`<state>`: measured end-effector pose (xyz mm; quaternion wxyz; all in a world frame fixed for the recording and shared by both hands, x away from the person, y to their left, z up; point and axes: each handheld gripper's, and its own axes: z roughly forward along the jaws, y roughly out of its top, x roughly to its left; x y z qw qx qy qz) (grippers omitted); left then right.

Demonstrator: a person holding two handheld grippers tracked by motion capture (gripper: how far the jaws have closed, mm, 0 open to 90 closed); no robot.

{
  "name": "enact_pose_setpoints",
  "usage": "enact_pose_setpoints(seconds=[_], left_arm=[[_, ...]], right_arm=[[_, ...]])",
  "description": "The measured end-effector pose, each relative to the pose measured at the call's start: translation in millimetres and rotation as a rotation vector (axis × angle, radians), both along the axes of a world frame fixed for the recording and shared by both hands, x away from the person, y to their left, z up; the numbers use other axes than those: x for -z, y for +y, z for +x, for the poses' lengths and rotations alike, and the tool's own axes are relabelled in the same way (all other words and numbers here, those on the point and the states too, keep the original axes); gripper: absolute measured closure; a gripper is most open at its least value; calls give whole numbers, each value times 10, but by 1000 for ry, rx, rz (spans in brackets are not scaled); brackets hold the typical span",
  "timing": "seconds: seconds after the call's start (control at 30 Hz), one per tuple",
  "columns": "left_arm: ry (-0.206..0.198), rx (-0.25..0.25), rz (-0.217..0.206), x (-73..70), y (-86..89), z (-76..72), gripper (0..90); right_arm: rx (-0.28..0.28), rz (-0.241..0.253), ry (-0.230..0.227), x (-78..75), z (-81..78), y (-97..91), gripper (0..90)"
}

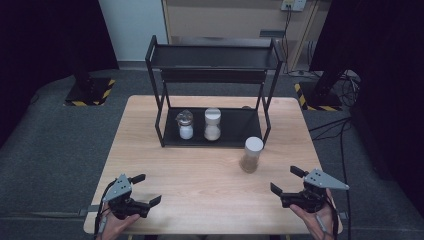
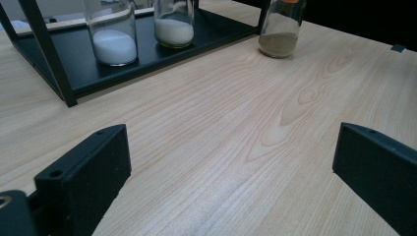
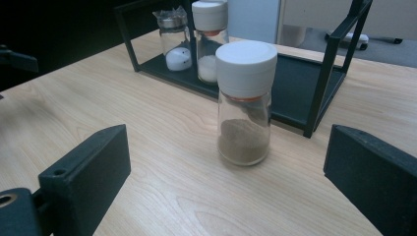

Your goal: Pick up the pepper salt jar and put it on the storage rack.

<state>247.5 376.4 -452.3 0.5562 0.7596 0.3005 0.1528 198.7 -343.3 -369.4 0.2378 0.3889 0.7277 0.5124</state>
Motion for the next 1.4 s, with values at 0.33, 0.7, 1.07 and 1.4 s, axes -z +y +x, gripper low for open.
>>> enact_pose_setpoints(seconds=[0.33, 0.7, 1.07, 1.4], left_arm=[[0, 0, 0, 0, 3, -1, 1], [1, -1, 0, 0, 3, 2, 1], [1, 0, 3, -2, -2, 2, 1], [1, -1, 4, -3, -4, 0, 1]], right_arm=[[-5, -1, 11, -69, 110, 27, 43], [-1, -8, 28, -136, 335, 99, 45], [3, -32, 39, -185, 500, 207, 48], [-11, -47, 52, -198, 675, 325, 55]])
